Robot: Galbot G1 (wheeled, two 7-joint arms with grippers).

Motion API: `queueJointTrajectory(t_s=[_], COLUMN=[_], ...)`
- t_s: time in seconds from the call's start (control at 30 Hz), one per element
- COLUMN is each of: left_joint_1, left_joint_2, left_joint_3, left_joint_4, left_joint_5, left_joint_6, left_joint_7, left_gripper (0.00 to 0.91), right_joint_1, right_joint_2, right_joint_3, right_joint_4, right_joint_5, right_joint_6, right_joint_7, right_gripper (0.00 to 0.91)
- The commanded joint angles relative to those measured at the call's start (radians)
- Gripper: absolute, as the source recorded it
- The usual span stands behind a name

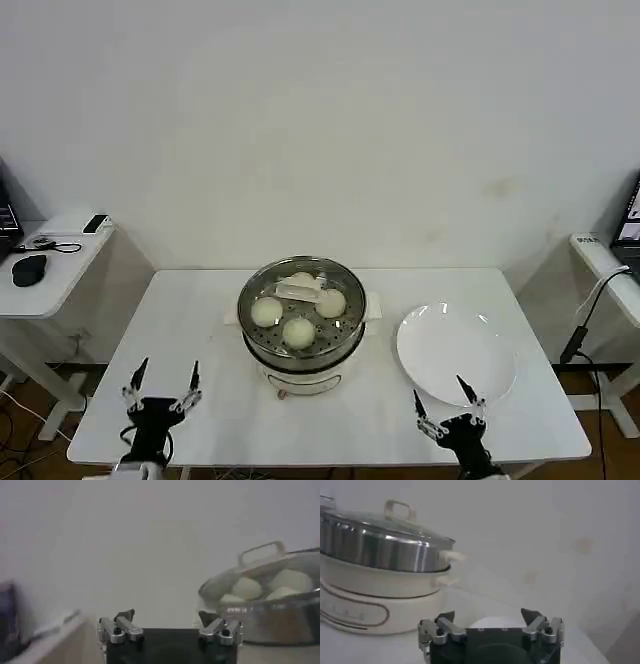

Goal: Take steamed baozi put them in steamer then cover it.

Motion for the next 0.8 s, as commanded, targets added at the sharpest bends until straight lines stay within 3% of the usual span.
queueJointTrajectory(t_s=[0.03, 0.37, 0.6, 0.8], left_joint_1=[0.086, 0.094, 0.1, 0.102], left_joint_2=[-0.075, -0.082, -0.071, -0.073], left_joint_3=[-0.069, -0.059, -0.063, -0.057], left_joint_4=[0.052, 0.044, 0.07, 0.063], left_joint_5=[-0.133, -0.079, -0.016, -0.014], left_joint_6=[-0.173, -0.15, -0.148, -0.132], left_joint_7=[-0.018, 0.008, 0.011, 0.017], left_gripper=[0.907, 0.907, 0.907, 0.907], right_joint_1=[-0.009, -0.005, -0.012, -0.021], right_joint_2=[-0.025, -0.024, -0.067, -0.101], right_joint_3=[-0.007, -0.043, -0.085, -0.075], right_joint_4=[0.008, 0.002, 0.034, 0.049], right_joint_5=[0.04, 0.018, 0.103, 0.152], right_joint_6=[-0.005, -0.008, -0.07, -0.073], right_joint_7=[0.019, 0.019, 0.018, 0.018], right_gripper=[0.907, 0.907, 0.907, 0.907])
